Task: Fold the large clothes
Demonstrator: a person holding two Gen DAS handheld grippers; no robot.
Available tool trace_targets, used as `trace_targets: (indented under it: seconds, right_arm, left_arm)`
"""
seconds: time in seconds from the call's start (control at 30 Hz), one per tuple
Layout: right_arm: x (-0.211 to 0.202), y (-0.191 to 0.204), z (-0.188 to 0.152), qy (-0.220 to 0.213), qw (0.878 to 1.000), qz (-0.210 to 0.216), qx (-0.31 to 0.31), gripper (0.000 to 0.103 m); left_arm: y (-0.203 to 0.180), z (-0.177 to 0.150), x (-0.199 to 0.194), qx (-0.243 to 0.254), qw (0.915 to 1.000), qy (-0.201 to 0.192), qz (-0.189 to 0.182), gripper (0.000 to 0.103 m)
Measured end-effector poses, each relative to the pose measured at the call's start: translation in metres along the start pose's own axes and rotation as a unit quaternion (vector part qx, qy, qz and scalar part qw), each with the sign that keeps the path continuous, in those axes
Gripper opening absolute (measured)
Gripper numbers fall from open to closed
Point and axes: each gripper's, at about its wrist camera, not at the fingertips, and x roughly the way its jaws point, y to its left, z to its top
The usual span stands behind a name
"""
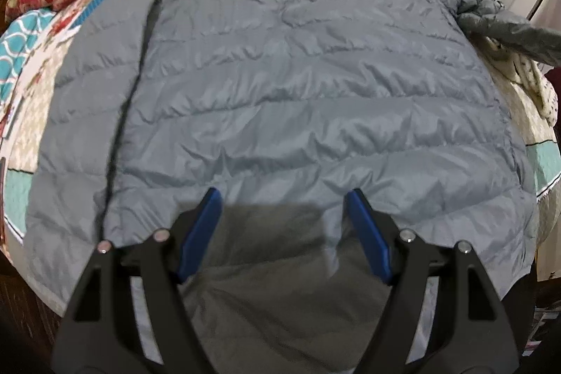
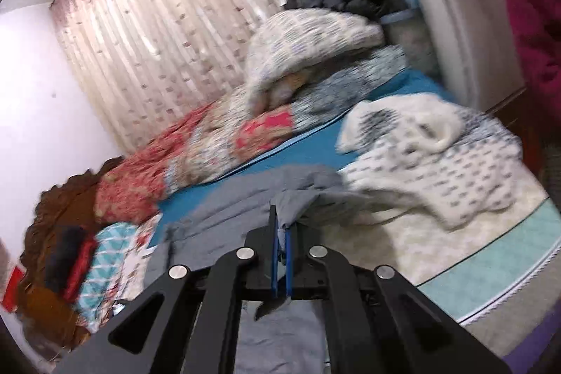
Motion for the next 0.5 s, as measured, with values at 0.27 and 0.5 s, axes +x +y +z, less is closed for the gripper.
trace_targets:
  seconds: [0.27, 0.5]
  right_arm:
    - [0.026, 0.022, -0.010, 0.032, 0.999, 0.005, -0.035, 0.000]
    - [0.008, 0.043, 0.089, -0.020, 0.995, 0.022, -0.096, 0.000]
  left_arm:
    - [-0.012, 0.004, -0.016, 0.014, 0.9997, -0.021, 0.002, 0.072]
    - [-0.015, 0.008, -0.019, 0.018, 0.9995, -0.020, 0.015, 0.072]
